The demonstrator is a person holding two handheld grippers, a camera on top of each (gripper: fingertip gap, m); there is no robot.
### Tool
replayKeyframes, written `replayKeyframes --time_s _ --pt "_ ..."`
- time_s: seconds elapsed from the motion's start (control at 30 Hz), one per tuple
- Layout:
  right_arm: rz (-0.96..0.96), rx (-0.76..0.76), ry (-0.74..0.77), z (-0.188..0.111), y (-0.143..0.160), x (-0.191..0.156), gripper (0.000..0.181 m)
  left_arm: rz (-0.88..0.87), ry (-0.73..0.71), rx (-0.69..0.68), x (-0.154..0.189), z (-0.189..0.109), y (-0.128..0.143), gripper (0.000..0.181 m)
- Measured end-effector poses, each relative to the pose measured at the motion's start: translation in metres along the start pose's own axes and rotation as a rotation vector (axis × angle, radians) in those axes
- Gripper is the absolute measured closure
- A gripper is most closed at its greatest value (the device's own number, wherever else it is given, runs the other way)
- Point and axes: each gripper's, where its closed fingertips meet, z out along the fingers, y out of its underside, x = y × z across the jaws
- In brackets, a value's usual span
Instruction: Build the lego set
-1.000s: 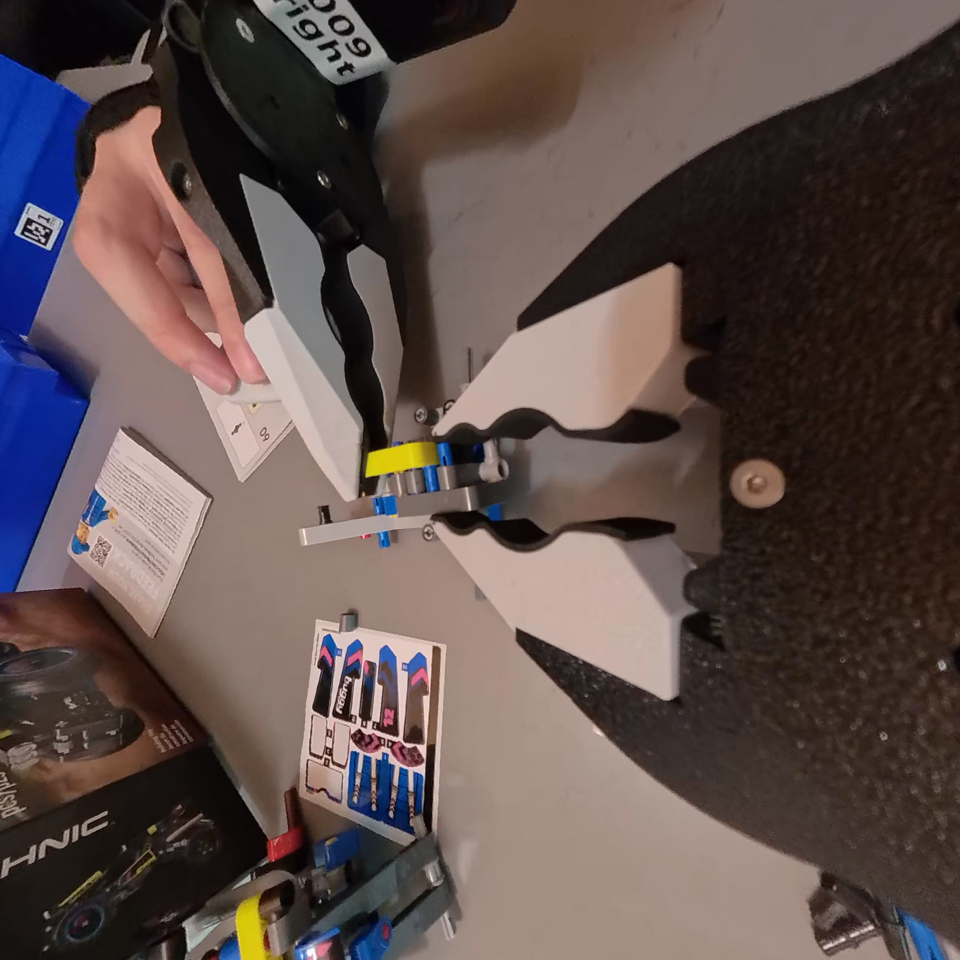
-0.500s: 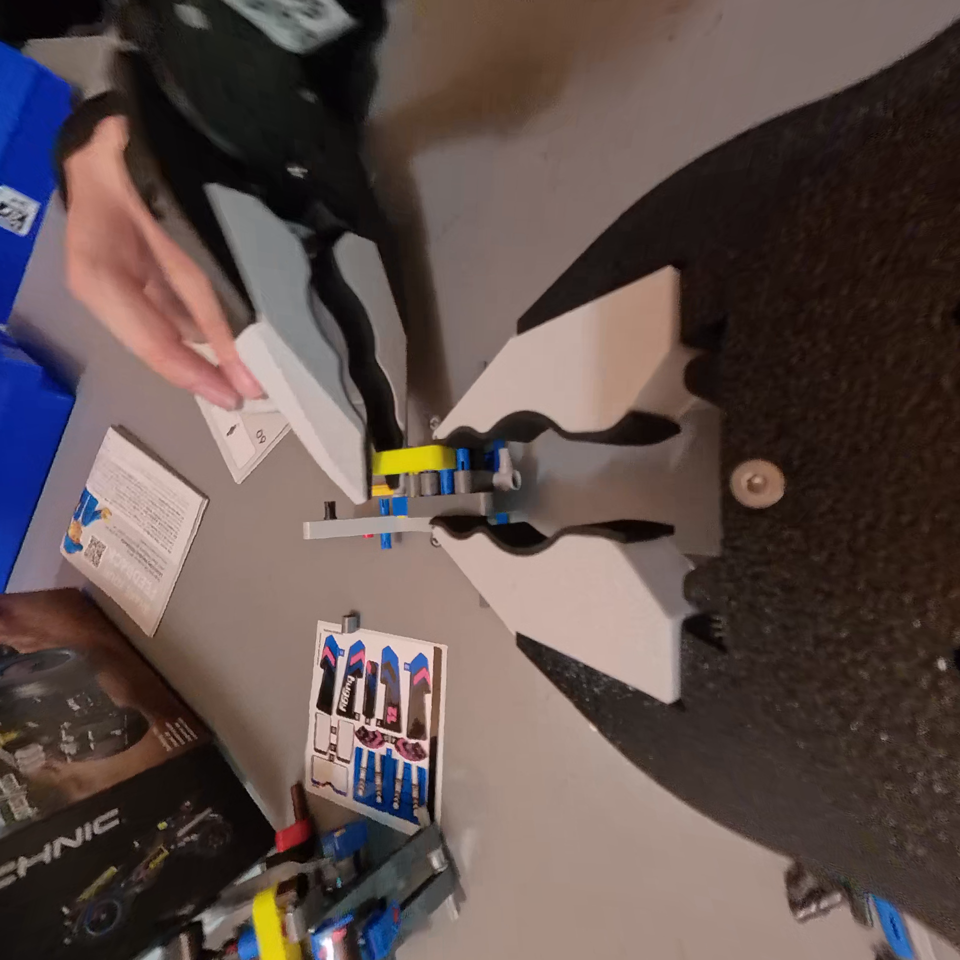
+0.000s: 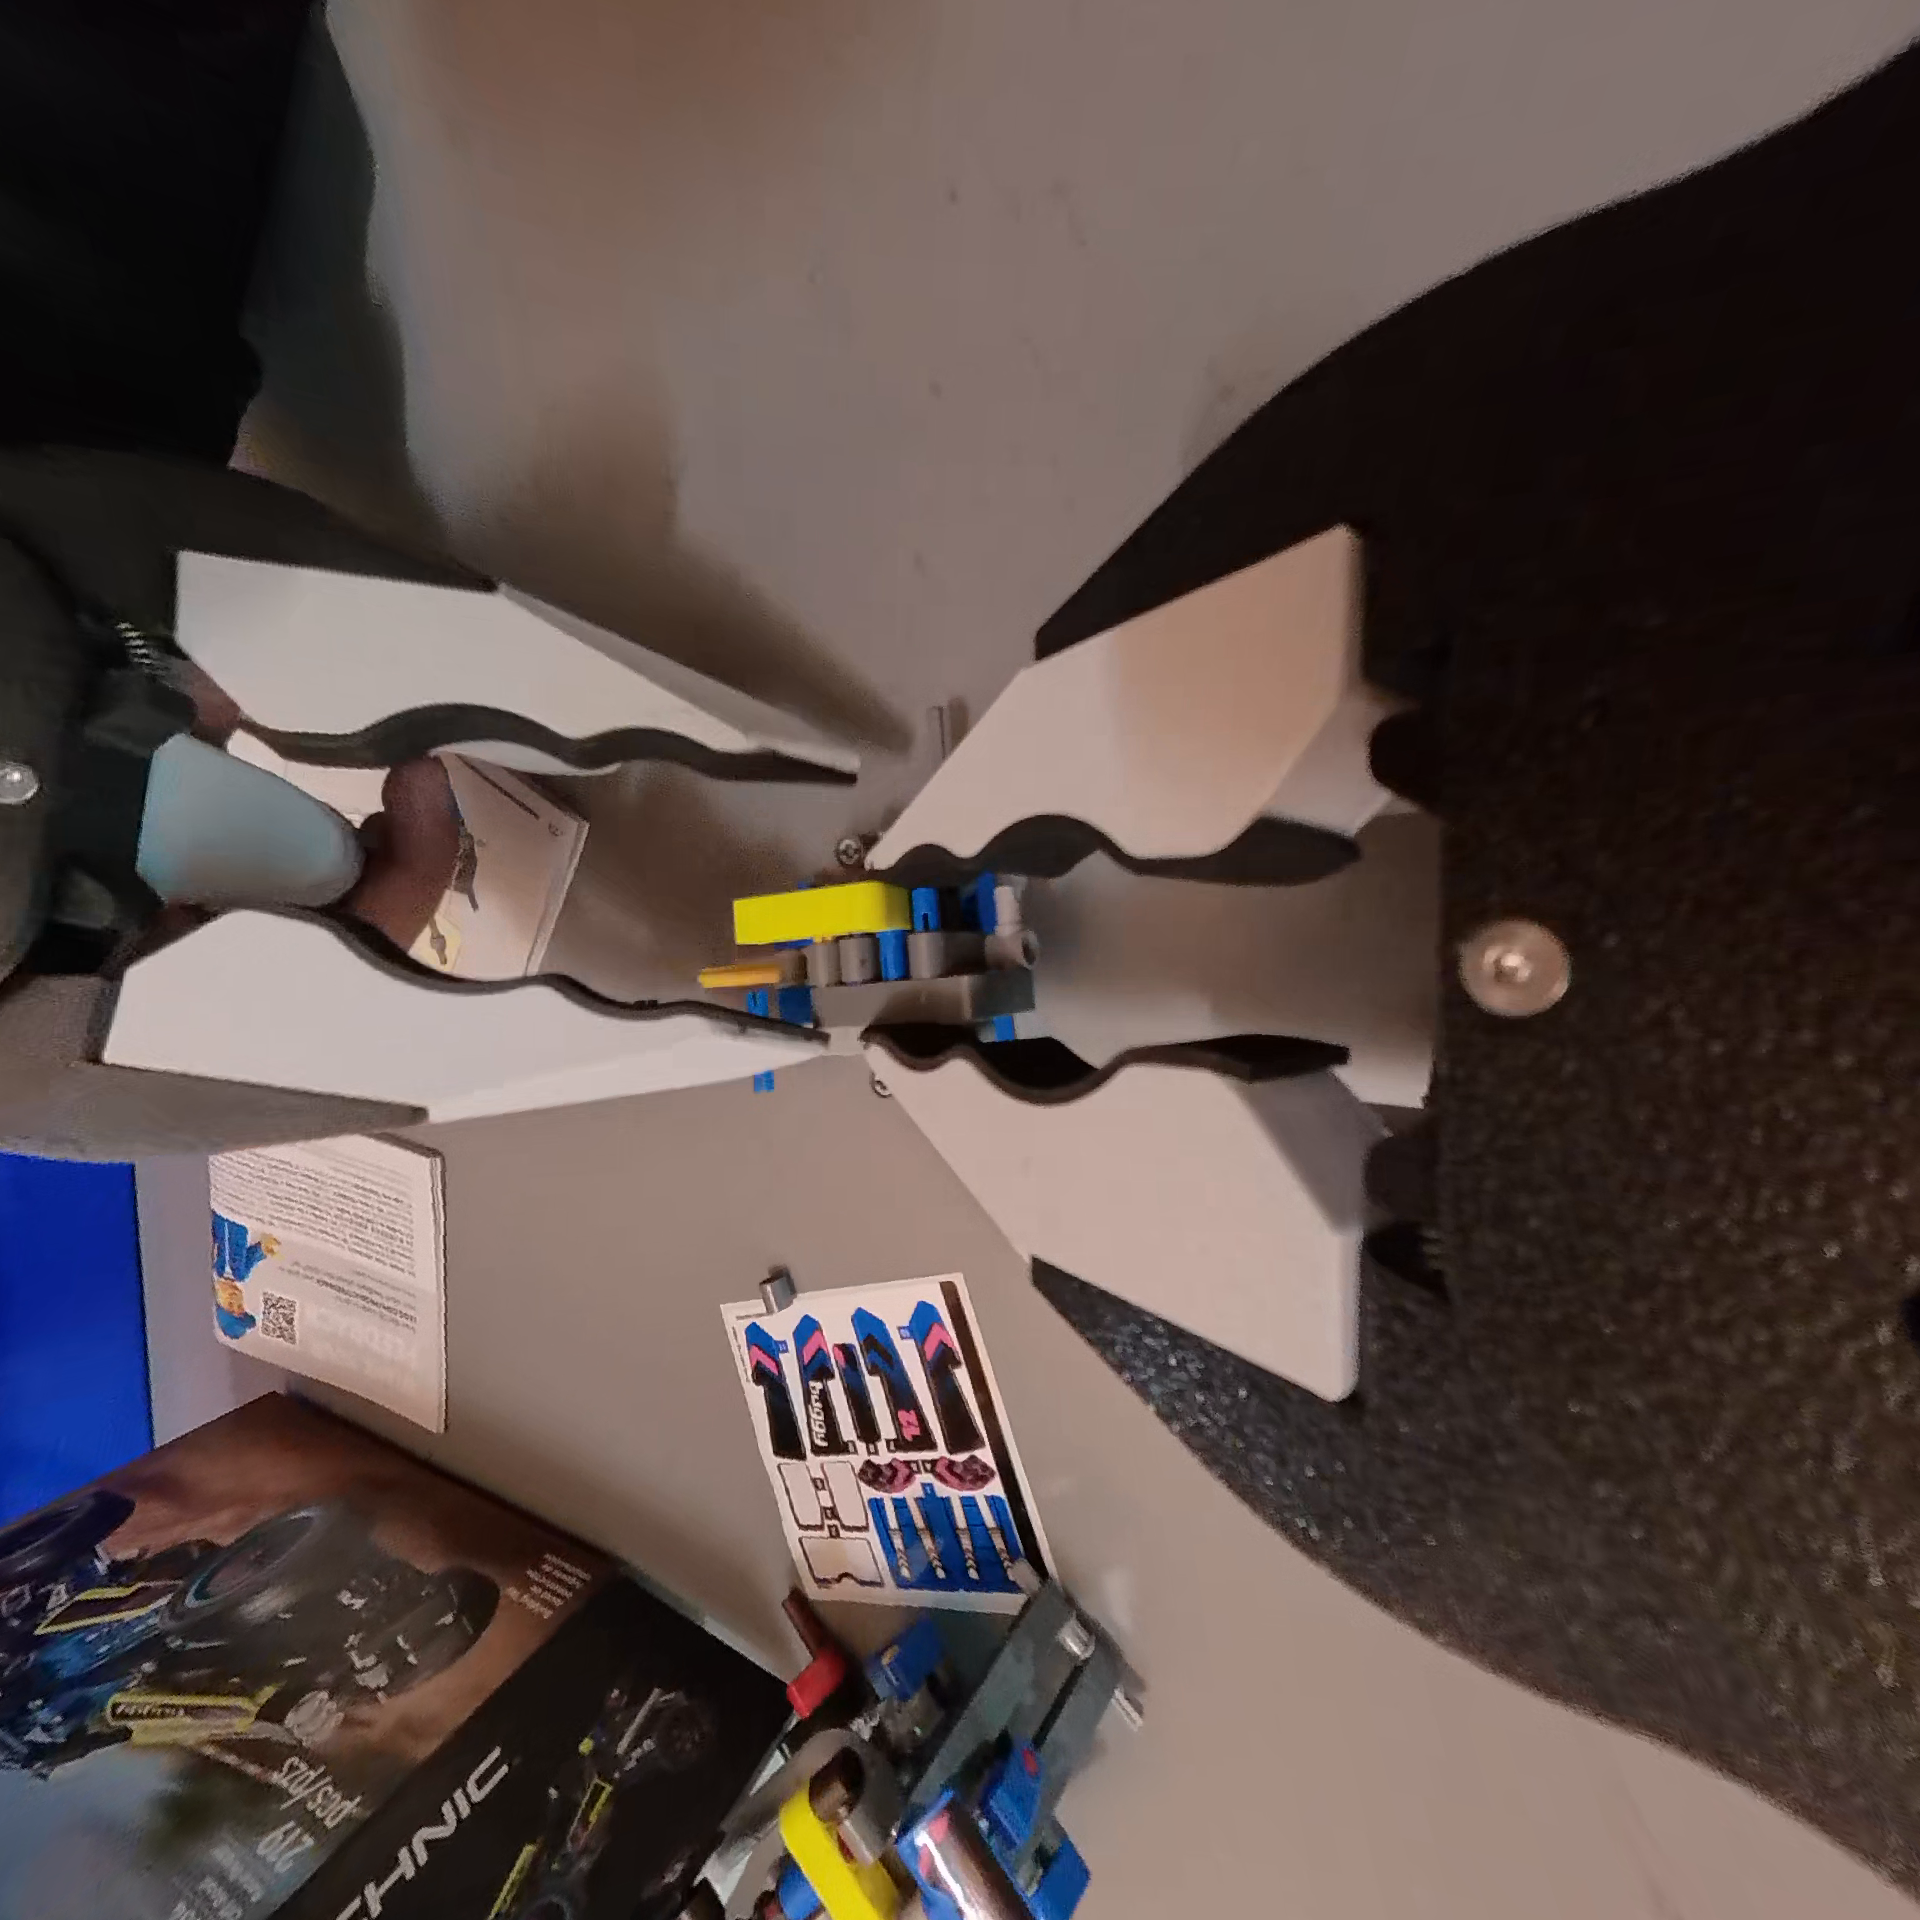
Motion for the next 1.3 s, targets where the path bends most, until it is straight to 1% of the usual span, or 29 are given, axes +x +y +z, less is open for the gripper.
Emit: replayKeyframes --time_s 0.03,0.07,0.1,0.13,0.17,0.2,0.27,0.33,0.37,0.43,0.63,0.8,0.87,0.97,1.03,1.07,1.13,1.17,1.23,1.3 --pt "0.019 0.025 -0.043 0.001 -0.004 -0.004 0.135 0.003 -0.001 -0.004 0.000 0.000 0.000 0.158" --pt "0.037 0.053 -0.071 0.000 -0.008 -0.006 0.132 0.007 -0.006 -0.009 0.000 0.000 0.001 0.158" --pt "0.044 0.082 -0.083 -0.002 -0.012 -0.006 0.136 0.005 -0.013 -0.014 -0.001 0.000 0.001 0.158" --pt "0.043 0.115 -0.079 -0.007 -0.017 -0.002 0.150 0.002 -0.016 -0.017 -0.001 0.000 0.001 0.158" --pt "0.038 0.147 -0.064 -0.011 -0.023 0.002 0.160 0.000 -0.018 -0.018 -0.002 0.000 0.001 0.158" --pt "0.030 0.163 -0.050 -0.014 -0.026 0.006 0.161 -0.006 -0.019 -0.018 -0.002 0.000 0.001 0.158" --pt "-0.005 0.113 -0.077 -0.013 -0.020 0.003 0.162 -0.014 -0.015 -0.014 -0.001 0.001 0.000 0.158" --pt "-0.048 0.028 -0.068 -0.004 -0.007 0.005 0.154 -0.015 -0.019 -0.018 -0.002 0.001 0.001 0.158" --pt "-0.067 0.008 -0.063 -0.001 -0.004 0.006 0.160 -0.016 -0.029 -0.026 -0.003 0.001 0.003 0.158" --pt "-0.086 0.034 -0.075 -0.001 -0.007 0.004 0.173 -0.013 -0.044 -0.023 -0.006 0.000 0.003 0.158" --pt "0.009 0.059 -0.077 -0.003 -0.005 0.009 0.174 -0.071 -0.105 -0.041 -0.012 0.001 0.002 0.157" --pt "0.062 0.078 -0.094 -0.003 -0.005 0.011 0.173 -0.120 -0.101 -0.026 -0.012 0.002 0.001 0.157" --pt "0.034 0.068 -0.082 -0.004 -0.004 0.012 0.160 -0.087 -0.110 -0.025 -0.013 0.002 0.001 0.157" --pt "0.036 0.077 0.003 -0.003 -0.007 0.023 0.141 -0.010 -0.112 -0.024 -0.010 0.002 -0.001 0.157" --pt "0.042 0.078 -0.022 -0.001 -0.006 0.021 0.138 0.035 -0.112 -0.021 -0.007 0.003 -0.003 0.158" --pt "0.046 0.073 -0.038 0.000 -0.004 0.019 0.139 0.057 -0.117 -0.023 -0.007 0.003 -0.003 0.158" --pt "0.058 0.078 -0.085 0.002 -0.001 0.013 0.150 0.106 -0.130 -0.016 -0.006 0.003 -0.005 0.157" --pt "0.055 0.084 -0.094 0.002 -0.002 0.011 0.152 0.117 -0.138 -0.012 -0.007 0.004 -0.005 0.157" --pt "0.048 0.083 -0.097 0.003 -0.001 0.009 0.156 0.119 -0.144 -0.003 -0.007 0.004 -0.005 0.156" --pt "0.049 0.085 -0.089 0.004 0.000 0.009 0.156 0.107 -0.152 -0.002 -0.009 0.004 -0.004 0.152"
